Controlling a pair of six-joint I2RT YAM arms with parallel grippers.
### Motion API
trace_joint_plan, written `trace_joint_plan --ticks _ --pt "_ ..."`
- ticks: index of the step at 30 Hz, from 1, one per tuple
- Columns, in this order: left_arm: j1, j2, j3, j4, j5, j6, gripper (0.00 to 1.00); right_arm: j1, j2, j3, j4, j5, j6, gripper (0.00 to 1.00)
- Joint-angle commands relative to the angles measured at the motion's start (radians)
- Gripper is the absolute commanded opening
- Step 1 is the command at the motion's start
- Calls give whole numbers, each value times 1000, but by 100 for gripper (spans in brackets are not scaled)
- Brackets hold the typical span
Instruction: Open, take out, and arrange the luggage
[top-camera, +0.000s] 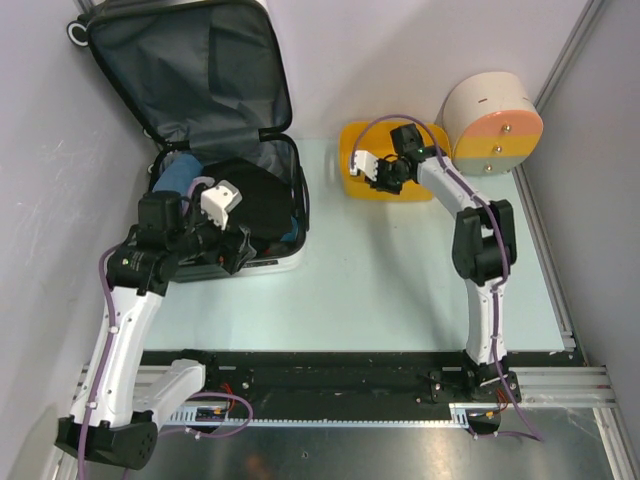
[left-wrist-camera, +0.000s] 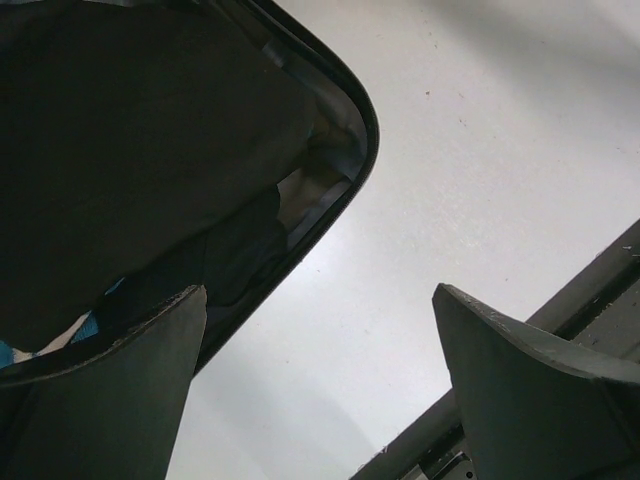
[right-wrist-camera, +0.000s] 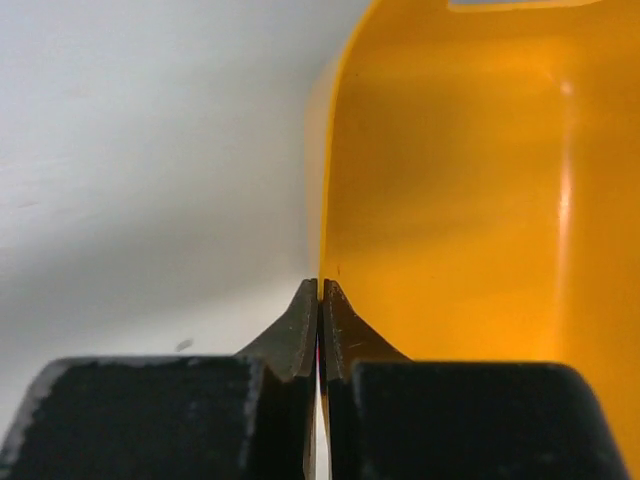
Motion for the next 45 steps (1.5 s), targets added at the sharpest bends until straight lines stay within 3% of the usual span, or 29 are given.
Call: trace_joint_plan --ticks 1,7,13,18,21,22,23,26,29,38,45 --pt "17 -36 30 -6 2 -46 100 66 -245 -181 -92 -38 91 0" --pt "24 -54 48 -16 -50 -41 100 201 -477 -456 -87 -15 276 0" --pt "27 -7 74 -26 -88 77 100 299 -557 -581 -98 -25 385 0" --pt "27 48 83 -23 -67 345 98 342 -566 -621 -104 -8 440 0" --pt "26 82 67 -25 -27 552 89 342 -571 -622 -136 -30 457 0" --pt "26 94 60 -22 -16 671 87 342 -574 -624 -144 -39 458 4" --pt "26 107 51 -22 -13 721 86 341 -589 -624 -147 -50 462 25" --pt "26 178 69 -10 -12 853 77 333 -618 -624 -133 -84 494 57" --pt "27 248 74 9 -27 971 70 315 -663 -624 -98 -133 513 71" --pt "32 384 57 73 -28 1171 66 253 -741 -641 181 -272 652 75" --pt "32 444 31 95 -25 1249 71 258 -701 -681 474 -321 697 81"
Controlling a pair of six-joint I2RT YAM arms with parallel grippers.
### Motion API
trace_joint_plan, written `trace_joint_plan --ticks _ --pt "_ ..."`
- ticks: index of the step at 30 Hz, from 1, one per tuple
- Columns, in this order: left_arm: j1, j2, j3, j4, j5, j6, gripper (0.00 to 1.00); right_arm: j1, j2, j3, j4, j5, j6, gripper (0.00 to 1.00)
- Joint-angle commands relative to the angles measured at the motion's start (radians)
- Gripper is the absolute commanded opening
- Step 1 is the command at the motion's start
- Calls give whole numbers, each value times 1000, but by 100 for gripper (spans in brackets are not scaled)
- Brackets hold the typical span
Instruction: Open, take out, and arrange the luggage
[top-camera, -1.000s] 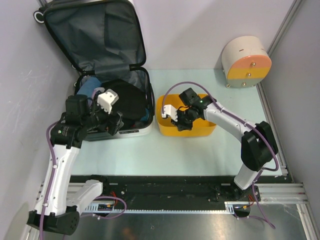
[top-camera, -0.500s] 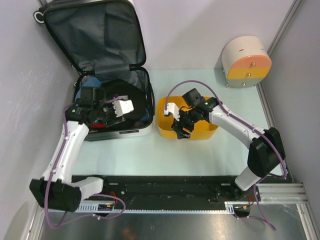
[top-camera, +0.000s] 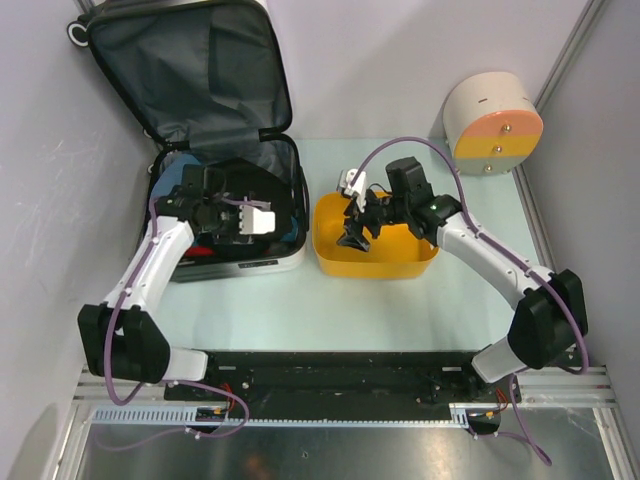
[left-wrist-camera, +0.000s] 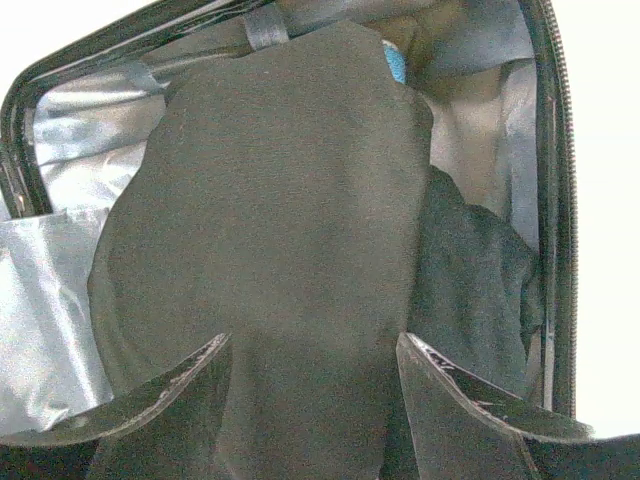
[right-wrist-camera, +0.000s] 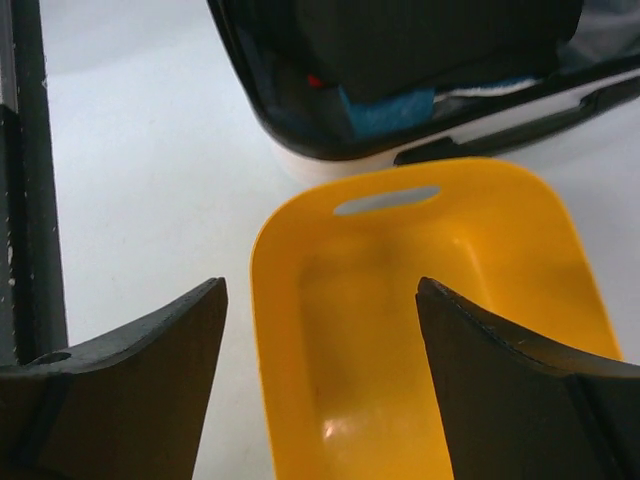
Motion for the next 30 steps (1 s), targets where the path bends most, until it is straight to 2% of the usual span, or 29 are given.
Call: trace_joint_plan --ticks 1,7,9,11,12,14,19,23,30 --pt "8 12 -17 23 31 133 73 5 22 -13 237 -70 57 82" --pt "8 28 -51 25 19 180 79 31 62 -36 386 -100 64 91" --pt "8 39 -63 46 -4 181 77 44 65 -53 467 -97 50 93" --pt "15 48 -51 60 3 162 72 71 71 -78 521 -80 13 97" --pt "18 50 -46 66 14 148 65 81 79 -85 545 -55 8 98" --pt "28 48 -19 68 57 128 57 109 94 -96 597 -21 4 99" --pt "32 39 23 68 137 56 37 129 148 -98 667 -35 -28 99" --pt "37 51 53 68 171 4 19 170 185 -98 740 20 -56 100" --pt "57 94 136 69 249 -149 6 235 263 -98 938 170 -16 100"
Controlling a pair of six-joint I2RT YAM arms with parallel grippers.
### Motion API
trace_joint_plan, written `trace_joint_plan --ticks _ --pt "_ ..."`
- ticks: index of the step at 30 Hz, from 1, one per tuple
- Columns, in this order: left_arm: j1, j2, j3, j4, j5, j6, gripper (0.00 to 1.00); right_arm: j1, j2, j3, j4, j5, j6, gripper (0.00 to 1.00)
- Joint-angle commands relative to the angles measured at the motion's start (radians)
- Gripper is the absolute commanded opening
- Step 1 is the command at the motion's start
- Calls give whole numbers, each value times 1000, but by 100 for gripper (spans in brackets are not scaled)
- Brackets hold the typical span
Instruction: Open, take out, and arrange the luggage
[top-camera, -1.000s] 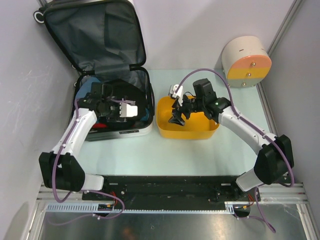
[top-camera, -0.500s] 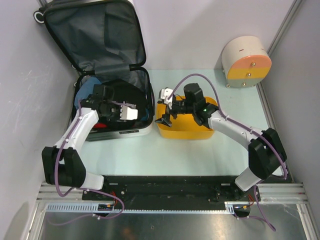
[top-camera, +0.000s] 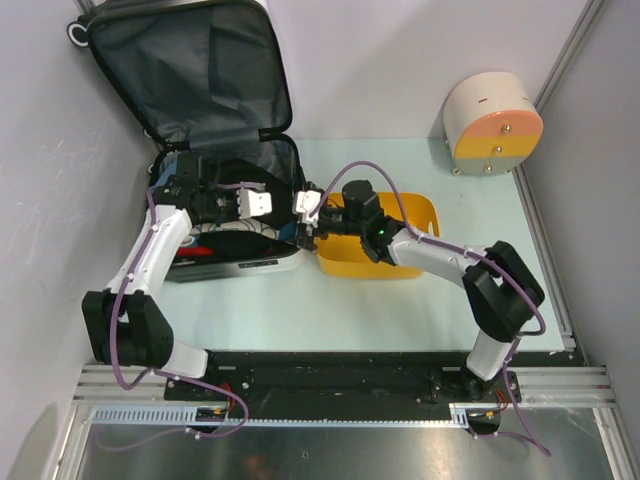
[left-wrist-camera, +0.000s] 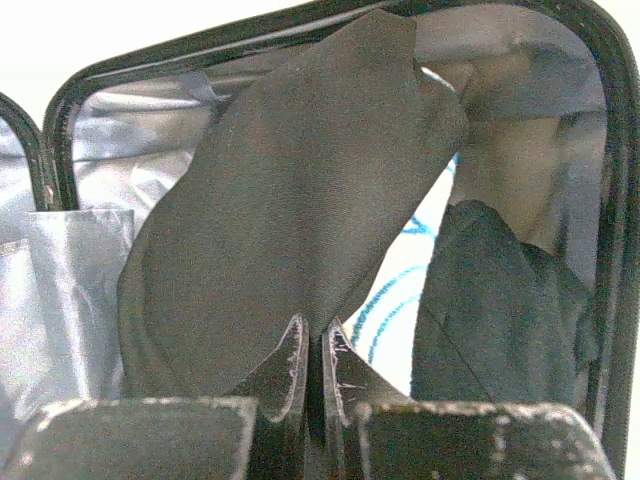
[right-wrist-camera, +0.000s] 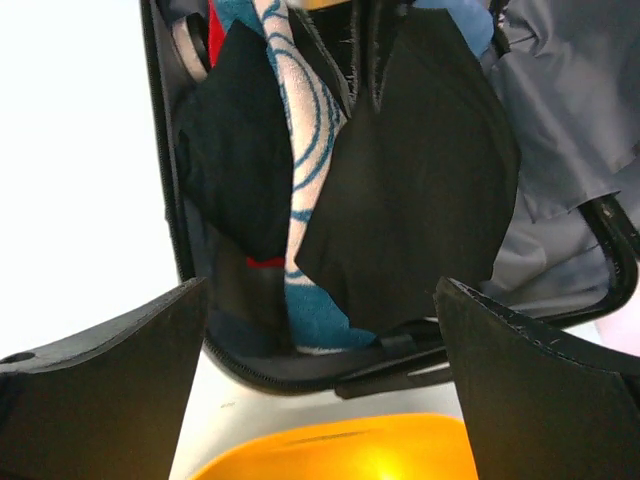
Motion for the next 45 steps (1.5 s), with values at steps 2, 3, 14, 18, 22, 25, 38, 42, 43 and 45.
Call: trace_joint_plan --ticks 2,3,14,18,22,25,38,42,43,45 --pt "23 30 101 20 136 -111 4 59 59 -2 251 125 9 100" --pt "26 34 108 18 145 -120 4 68 76 -2 272 137 6 100" --pt "65 19 126 18 211 -148 1 94 271 73 507 262 13 100" --pt "69 -4 108 18 234 -142 0 90 320 122 532 318 16 95" --pt "69 -32 85 18 240 -142 0 88 360 170 547 370 16 85" --pt "69 -36 77 18 226 -136 0 90 369 184 573 416 -14 85" --pt "74 -41 76 18 226 -130 0 97 375 185 540 368 -235 100" --pt "74 -55 74 15 223 -137 0 85 421 185 558 352 -292 86" --pt "74 -62 68 15 220 -134 0 81 428 191 567 360 -289 80" --pt "74 -82 45 13 215 -130 0 74 434 202 598 384 -257 50"
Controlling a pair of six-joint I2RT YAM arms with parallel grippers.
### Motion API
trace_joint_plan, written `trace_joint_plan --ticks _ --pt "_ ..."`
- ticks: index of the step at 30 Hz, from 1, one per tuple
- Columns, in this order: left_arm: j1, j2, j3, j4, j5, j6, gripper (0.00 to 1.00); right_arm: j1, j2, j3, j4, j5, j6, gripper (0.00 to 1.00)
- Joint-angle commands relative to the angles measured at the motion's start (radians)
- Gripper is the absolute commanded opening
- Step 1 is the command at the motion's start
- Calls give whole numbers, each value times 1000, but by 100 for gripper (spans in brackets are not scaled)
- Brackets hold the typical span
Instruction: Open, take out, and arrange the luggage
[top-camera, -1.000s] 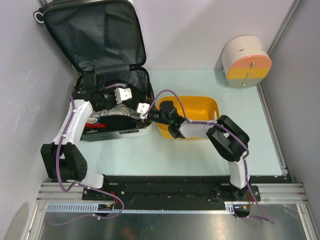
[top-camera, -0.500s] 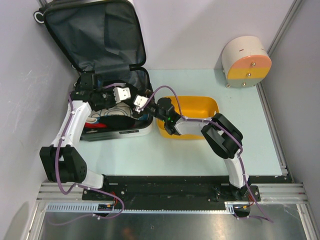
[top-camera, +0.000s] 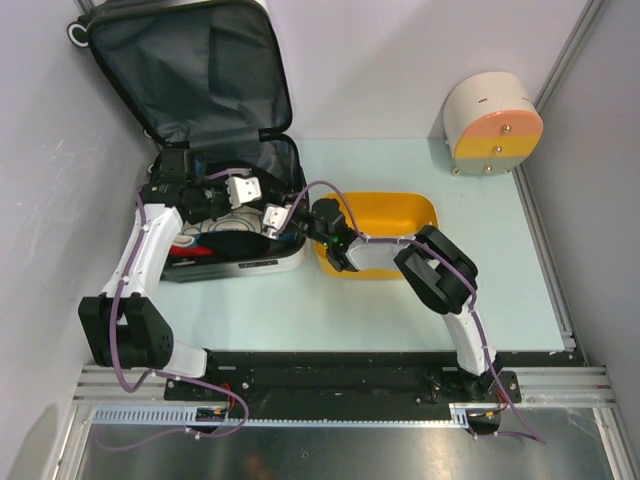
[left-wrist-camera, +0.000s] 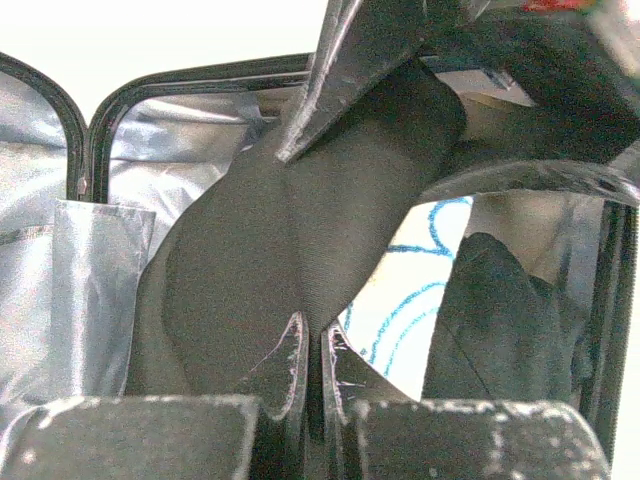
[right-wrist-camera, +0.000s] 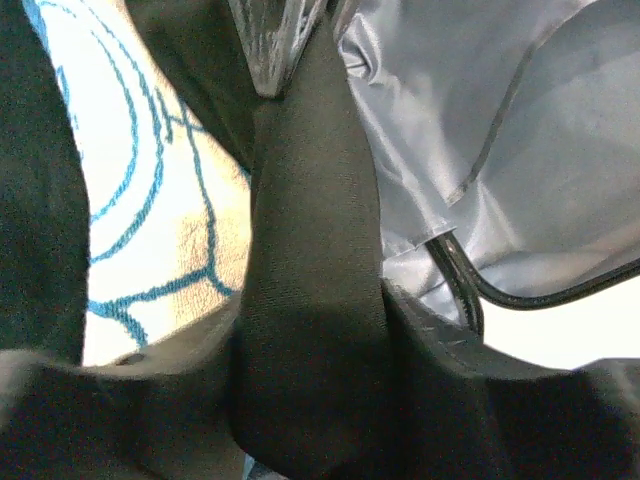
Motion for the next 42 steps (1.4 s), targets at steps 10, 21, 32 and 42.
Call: trace_joint_plan --ticks 10,21,32,42 --pt "99 -83 -60 -4 -52 -19 75 -56 11 168 57 53 134 0" --pt "160 45 23 3 -75 -16 82 -62 -9 179 21 26 169 0" --pt "166 66 108 17 40 -82 1 -91 -46 180 18 -8 177 0" --pt "91 -60 166 17 86 -224 0 -203 -211 148 -60 -106 194 0"
